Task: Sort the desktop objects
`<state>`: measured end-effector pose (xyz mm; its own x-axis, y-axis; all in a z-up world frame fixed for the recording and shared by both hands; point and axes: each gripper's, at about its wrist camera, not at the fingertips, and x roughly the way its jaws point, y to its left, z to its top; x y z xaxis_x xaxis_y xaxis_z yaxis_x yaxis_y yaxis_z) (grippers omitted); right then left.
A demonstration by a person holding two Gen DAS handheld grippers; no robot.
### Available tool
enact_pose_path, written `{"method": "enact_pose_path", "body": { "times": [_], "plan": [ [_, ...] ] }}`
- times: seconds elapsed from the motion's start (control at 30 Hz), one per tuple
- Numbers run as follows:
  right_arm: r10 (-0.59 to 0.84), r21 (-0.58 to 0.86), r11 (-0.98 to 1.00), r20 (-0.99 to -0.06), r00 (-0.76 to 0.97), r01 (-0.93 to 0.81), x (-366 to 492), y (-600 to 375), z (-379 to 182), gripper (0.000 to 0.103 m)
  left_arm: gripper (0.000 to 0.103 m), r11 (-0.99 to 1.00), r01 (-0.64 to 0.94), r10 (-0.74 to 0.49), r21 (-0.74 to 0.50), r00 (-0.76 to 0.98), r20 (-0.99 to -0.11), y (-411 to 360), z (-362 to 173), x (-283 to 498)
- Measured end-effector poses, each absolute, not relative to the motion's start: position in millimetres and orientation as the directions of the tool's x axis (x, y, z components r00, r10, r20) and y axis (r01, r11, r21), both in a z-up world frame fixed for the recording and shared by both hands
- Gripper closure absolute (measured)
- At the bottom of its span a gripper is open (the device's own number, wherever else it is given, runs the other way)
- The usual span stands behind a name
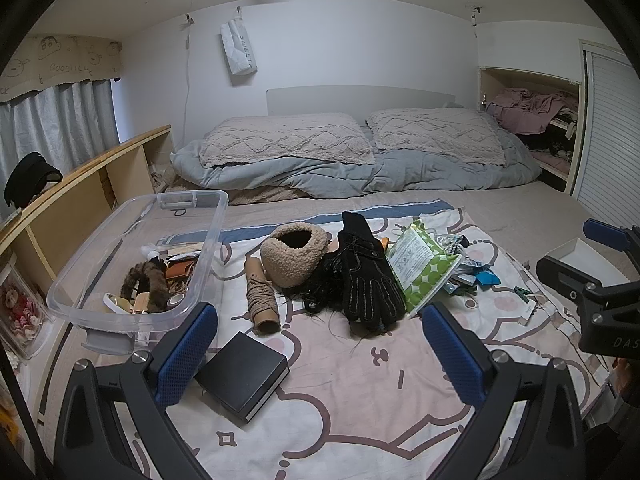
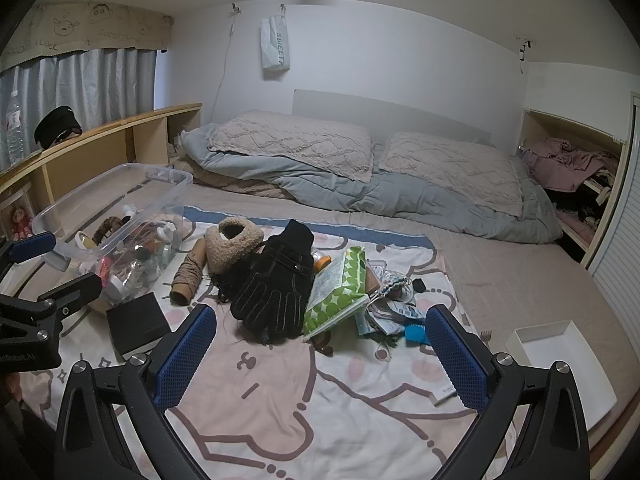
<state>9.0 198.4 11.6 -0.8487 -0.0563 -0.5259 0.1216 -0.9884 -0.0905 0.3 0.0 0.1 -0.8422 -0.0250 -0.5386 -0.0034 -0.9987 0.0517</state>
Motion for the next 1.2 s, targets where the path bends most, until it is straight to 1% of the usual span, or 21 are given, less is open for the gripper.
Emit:
{"method": "enact_pose_path", "body": {
  "times": [0.77,1.2],
  "plan": [
    [-0.054,-0.090,-0.989,-0.526,-0.849,0.119,9.5,194.0,10.0,0.000,0.000,-0.999,-0.007,-0.021,0.049,-0.843,-0.538,-0.1,0.4,0.7],
    [-0.034,-0.084,-0.992,-0.525,-0.851,0.091,11.8,214.3,10.4,0.000,0.000,-0.999,-0.013,-0.013,0.045,-0.846,-0.533,-2.5,-0.3,3.2]
  ]
}}
